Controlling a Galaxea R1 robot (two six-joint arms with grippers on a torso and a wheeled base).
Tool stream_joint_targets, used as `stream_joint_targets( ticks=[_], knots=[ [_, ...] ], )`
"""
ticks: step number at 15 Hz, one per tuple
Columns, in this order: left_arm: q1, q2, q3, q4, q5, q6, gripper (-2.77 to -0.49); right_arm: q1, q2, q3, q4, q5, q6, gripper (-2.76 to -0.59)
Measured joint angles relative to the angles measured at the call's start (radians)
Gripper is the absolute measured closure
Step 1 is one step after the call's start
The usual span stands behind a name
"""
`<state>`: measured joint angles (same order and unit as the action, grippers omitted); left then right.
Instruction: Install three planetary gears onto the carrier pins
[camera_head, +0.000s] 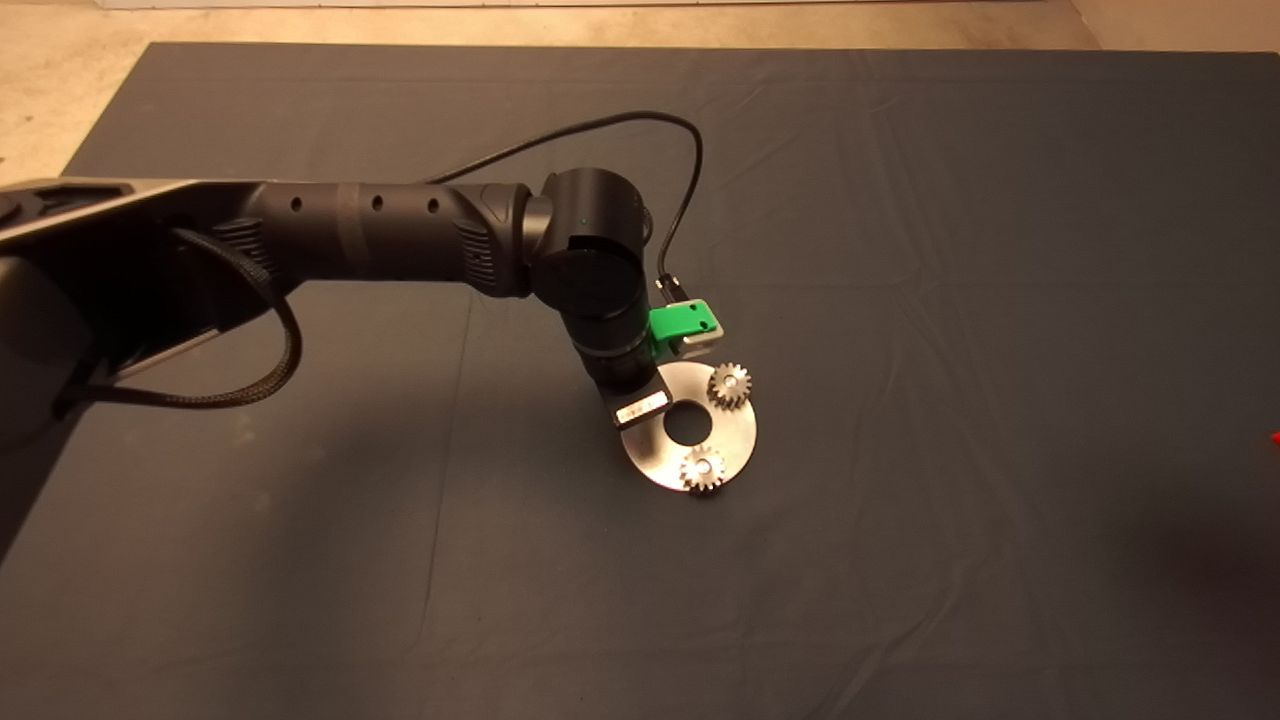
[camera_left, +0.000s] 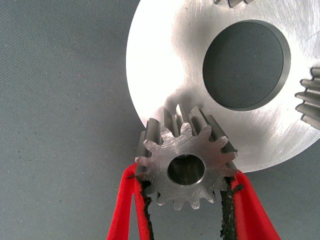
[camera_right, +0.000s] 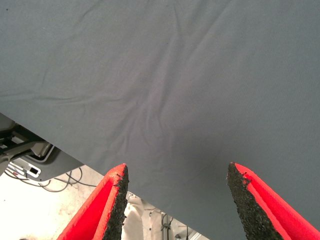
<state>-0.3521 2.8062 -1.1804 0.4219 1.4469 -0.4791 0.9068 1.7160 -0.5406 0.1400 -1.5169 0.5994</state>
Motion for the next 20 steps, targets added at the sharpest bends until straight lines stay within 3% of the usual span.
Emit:
stream_joint_targets(
  ticks=[8, 20],
  knots=[
    [0.000, 0.000, 0.000, 0.000, -0.008, -0.006, -0.53, 0.000, -0.002, 0.000, 0.000, 0.000, 0.000, -1.44],
    [0.000, -0.003, 0.020, 0.002, -0.017, -0.026, -0.91, 0.000, -0.012, -0.015, 0.000, 0.000, 0.000, -1.44]
  ],
)
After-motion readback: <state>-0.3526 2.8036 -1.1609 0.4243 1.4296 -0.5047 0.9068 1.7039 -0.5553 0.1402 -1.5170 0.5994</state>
